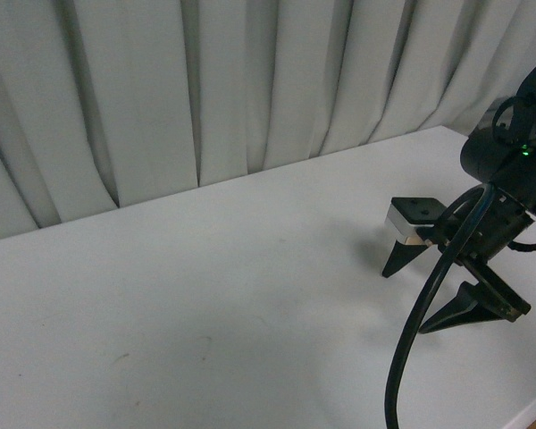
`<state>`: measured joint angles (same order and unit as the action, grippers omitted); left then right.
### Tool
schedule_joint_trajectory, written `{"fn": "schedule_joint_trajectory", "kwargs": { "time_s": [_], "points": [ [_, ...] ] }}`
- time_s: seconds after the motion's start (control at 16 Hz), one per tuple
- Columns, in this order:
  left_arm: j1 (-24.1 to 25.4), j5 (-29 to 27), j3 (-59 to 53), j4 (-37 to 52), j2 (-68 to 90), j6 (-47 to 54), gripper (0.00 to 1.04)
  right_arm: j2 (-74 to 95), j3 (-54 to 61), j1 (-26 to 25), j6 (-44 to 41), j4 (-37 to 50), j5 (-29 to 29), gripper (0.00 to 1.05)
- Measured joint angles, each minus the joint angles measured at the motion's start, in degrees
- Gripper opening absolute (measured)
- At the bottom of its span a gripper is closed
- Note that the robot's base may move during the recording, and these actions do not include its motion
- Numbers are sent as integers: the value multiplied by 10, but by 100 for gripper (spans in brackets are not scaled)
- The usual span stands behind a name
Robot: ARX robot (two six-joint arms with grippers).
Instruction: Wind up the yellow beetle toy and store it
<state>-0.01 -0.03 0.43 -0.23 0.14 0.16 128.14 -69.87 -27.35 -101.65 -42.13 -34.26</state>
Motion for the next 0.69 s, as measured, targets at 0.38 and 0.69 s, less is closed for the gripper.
{"fn": "schedule_joint_trajectory", "kwargs": {
  "time_s": [0.38, 0.69],
  "points": [
    [0, 0, 0, 0, 0, 0, 98, 0, 0, 1, 0, -1, 0, 98],
    [0, 0, 0, 0, 0, 0, 98, -28, 9, 47, 13, 62, -63, 98]
  ]
}}
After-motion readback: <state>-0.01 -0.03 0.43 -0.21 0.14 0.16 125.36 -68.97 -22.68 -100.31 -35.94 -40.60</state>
